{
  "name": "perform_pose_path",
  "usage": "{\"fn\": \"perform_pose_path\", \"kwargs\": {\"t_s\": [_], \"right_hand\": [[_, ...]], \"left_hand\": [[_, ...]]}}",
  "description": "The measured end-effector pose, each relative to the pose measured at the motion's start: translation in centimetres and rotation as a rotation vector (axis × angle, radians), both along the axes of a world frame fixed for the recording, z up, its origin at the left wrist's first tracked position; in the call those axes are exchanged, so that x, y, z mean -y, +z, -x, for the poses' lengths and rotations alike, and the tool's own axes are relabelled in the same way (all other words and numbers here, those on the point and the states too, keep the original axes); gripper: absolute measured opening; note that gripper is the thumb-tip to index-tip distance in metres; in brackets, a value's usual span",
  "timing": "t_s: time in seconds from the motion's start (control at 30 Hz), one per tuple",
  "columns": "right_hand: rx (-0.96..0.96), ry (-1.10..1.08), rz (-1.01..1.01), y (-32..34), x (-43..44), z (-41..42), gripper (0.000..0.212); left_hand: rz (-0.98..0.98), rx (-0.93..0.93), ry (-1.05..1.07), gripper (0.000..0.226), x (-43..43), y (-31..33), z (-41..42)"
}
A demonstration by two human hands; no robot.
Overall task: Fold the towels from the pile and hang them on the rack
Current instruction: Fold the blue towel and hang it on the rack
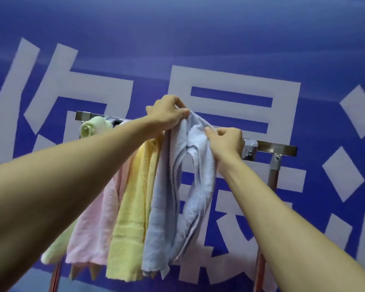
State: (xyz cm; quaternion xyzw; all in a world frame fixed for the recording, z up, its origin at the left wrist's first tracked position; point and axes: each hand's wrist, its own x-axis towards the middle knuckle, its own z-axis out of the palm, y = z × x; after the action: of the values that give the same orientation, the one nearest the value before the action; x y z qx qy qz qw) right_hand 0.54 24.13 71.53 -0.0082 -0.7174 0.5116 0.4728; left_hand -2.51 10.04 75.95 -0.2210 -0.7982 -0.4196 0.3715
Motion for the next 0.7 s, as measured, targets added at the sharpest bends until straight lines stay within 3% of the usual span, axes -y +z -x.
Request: {"fn": "perform_pose_path", "kwargs": {"t_s": [0.13,0.23,0.43,0.57,0.7], "right_hand": [[0.024,-0.182,-0.206,-1.2,-0.2,1.6,0.047],[0.063,-0.218,-0.254,-2.1,-0.5,2.9,0.052],[0.144,-0.135,-0.131,-3.0,-1.0,3.5,0.056],[0.202,-0.038,-0.056,-4.2,-0.8,4.2,0.04],[0.253,0.041,-0.019,-4.6,-1.0,4.4,0.04]], "left_hand": [[0.095,0.033,0.097,0.019,-0.7,-0.3,1.9],[0.19,0.056,0.127,0.02,-0.8,-0.8,3.1],[0.355,0.067,0.101,0.018,0.0,-1.3,3.4],[0.399,0.006,0.14,0.012,-0.4,-1.7,3.4],[0.496,-0.05,0.187,0.034,-0.3,-2.4,2.8]]}}
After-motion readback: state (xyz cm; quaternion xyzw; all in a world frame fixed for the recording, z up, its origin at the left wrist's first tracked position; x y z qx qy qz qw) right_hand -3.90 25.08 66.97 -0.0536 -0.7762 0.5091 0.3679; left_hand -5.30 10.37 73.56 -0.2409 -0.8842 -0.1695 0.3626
